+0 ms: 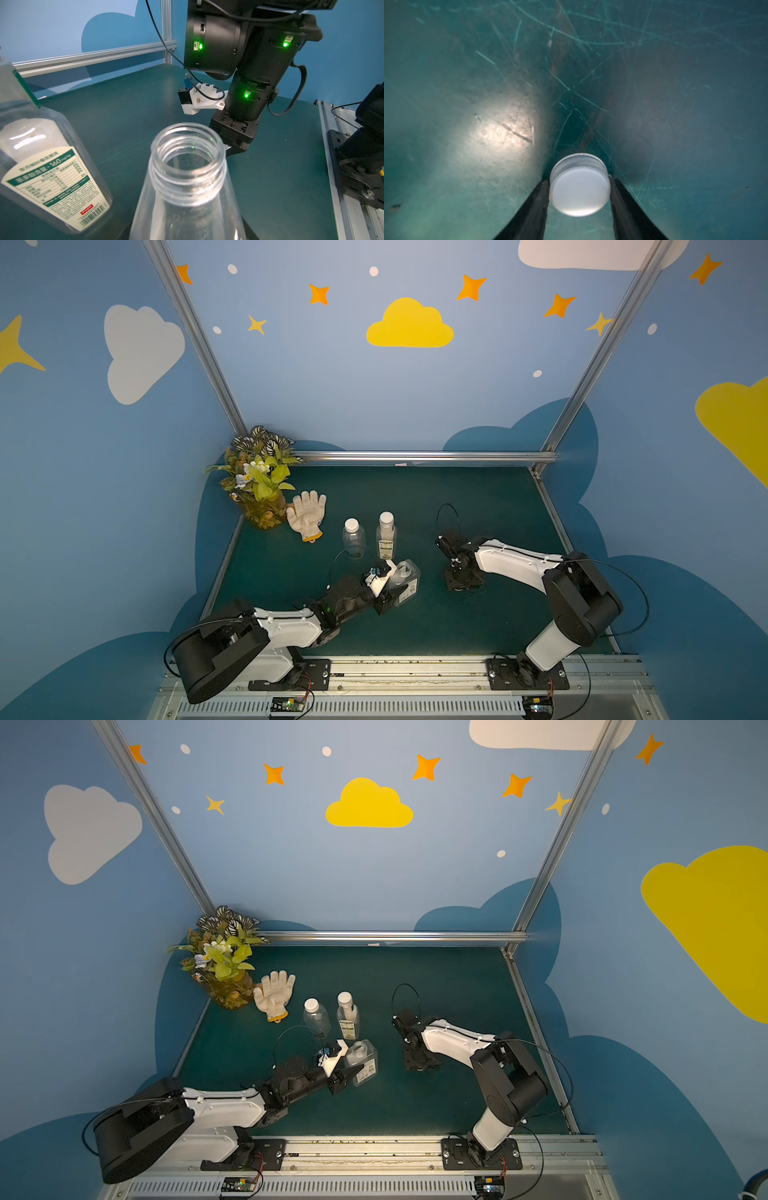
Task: Screw on the bottle caps
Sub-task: Pick up the bottle cap from the center of the board.
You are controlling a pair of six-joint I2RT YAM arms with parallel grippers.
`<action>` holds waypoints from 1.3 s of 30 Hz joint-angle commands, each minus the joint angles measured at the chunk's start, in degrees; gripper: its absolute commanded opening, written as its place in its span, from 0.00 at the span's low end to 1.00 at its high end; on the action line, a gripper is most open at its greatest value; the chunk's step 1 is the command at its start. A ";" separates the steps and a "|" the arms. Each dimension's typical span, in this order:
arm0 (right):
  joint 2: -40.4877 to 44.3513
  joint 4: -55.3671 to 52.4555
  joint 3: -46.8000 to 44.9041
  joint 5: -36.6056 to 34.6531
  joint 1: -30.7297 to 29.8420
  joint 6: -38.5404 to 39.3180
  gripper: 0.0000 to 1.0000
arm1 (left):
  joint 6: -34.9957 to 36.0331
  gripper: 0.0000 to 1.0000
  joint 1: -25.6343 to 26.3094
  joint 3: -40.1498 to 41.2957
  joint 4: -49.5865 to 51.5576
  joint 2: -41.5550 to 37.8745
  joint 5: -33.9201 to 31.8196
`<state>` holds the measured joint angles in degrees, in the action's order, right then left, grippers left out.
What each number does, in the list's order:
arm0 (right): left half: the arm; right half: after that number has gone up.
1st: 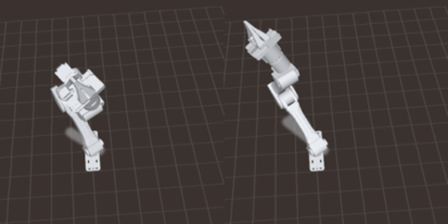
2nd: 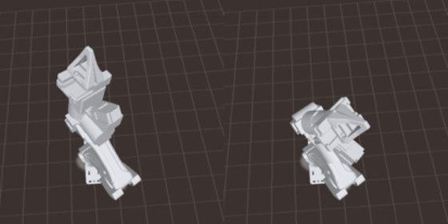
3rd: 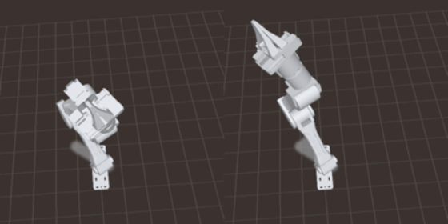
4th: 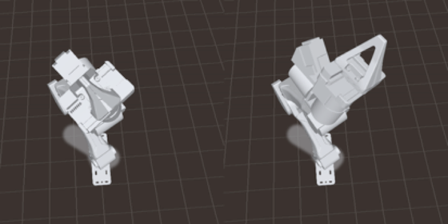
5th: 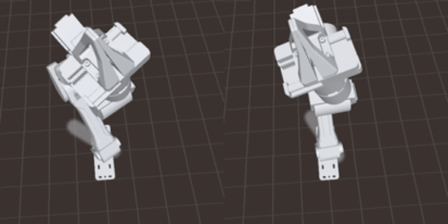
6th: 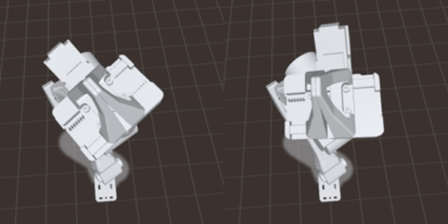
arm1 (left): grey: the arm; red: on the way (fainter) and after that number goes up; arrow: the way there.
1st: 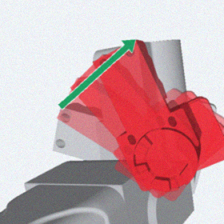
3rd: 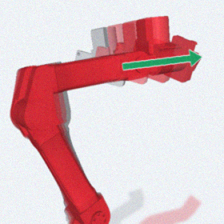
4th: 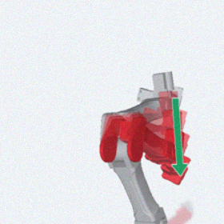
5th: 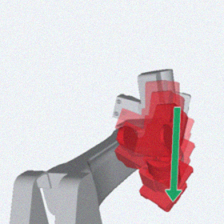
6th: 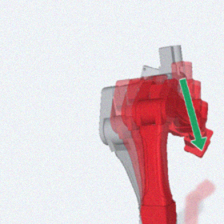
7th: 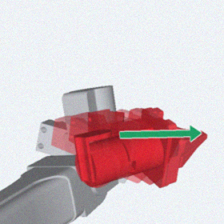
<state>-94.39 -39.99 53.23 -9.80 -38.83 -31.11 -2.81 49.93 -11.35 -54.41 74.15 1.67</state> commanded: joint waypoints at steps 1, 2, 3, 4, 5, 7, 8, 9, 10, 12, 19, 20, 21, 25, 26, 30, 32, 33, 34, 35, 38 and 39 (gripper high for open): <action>-1.40 0.54 -0.06 0.40 -0.02 -0.10 0.48 | 0.49 0.39 -0.01 0.38 -0.25 -1.27 0.00; -1.49 0.57 -0.06 0.49 -0.02 -0.09 0.46 | 0.51 0.39 0.05 0.37 -0.16 -1.38 -0.02; -1.46 0.52 -0.06 0.49 -0.02 -0.09 0.45 | 0.52 0.39 0.10 0.37 -0.08 -1.57 0.00; -1.41 0.52 -0.01 0.55 0.03 -0.09 0.44 | 0.60 0.38 0.11 0.41 0.15 -1.63 0.08; -1.26 0.48 0.03 0.62 -0.01 0.00 0.44 | 0.68 0.38 0.06 0.37 0.26 -1.77 0.13; -0.74 0.44 0.12 0.83 -0.02 0.15 0.43 | 0.79 0.38 0.09 0.37 0.41 -1.95 0.39; -0.35 0.31 0.20 1.00 -0.02 0.30 0.43 | 0.85 0.38 0.07 0.37 0.45 -2.04 0.59; 0.09 0.14 0.42 1.10 -0.11 0.59 0.42 | 0.92 0.38 -0.01 0.37 0.46 -2.08 0.74; 0.52 -0.14 0.70 1.10 -0.26 0.82 0.42 | 0.96 0.38 0.02 0.37 0.51 -2.08 0.91; 1.84 -1.23 1.70 0.97 -0.69 1.37 0.42 | 1.20 0.38 0.08 0.30 0.46 -2.08 1.52; 8.03 -9.31 10.05 -0.42 -3.99 4.69 0.43 | 1.64 0.36 0.05 -0.06 0.47 -1.64 3.93; 8.85 -10.55 11.89 0.32 -4.41 4.89 0.43 | 1.67 0.36 -0.01 -0.15 0.49 -1.46 4.04; 9.61 -11.58 13.62 1.71 -4.84 5.21 0.43 | 1.58 0.36 0.08 -0.24 0.45 -1.25 4.21; 11.70 -13.08 19.35 7.77 -6.77 7.00 0.43 | 0.88 0.35 0.07 -0.68 -0.04 -0.04 4.47; 11.85 -13.44 20.68 9.01 -7.37 6.94 0.43 | 0.74 0.34 0.07 -0.69 -0.55 0.39 4.65; 11.39 -14.83 25.13 12.79 -9.60 6.96 0.44 | 0.17 0.34 0.08 -0.77 -1.88 1.86 5.36; 10.74 -15.27 26.42 14.46 -10.90 7.00 0.44 | 0.00 0.34 0.08 -0.77 -2.53 2.45 5.60; 10.20 -15.47 27.07 14.93 -11.60 7.08 0.44 | -0.08 0.34 0.07 -0.77 -2.62 2.58 5.71; 9.83 -15.76 27.49 15.05 -12.14 7.08 0.44 | -0.09 0.34 0.07 -0.77 -2.81 2.68 5.80; 9.27 -16.17 28.02 15.21 -12.76 7.12 0.45 | -0.07 0.34 0.08 -0.82 -2.86 2.82 5.80; 7.50 -16.94 29.25 15.65 -14.36 7.33 0.45 | -0.16 0.33 -0.01 -0.86 -2.97 3.10 6.05; 6.98 -17.03 29.62 15.78 -14.89 7.41 0.46 | -0.25 0.33 0.08 -0.86 -3.00 3.10 6.06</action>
<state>-85.69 -54.19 81.23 4.32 -52.62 -24.40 -2.13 49.93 -11.46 -57.19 76.60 6.42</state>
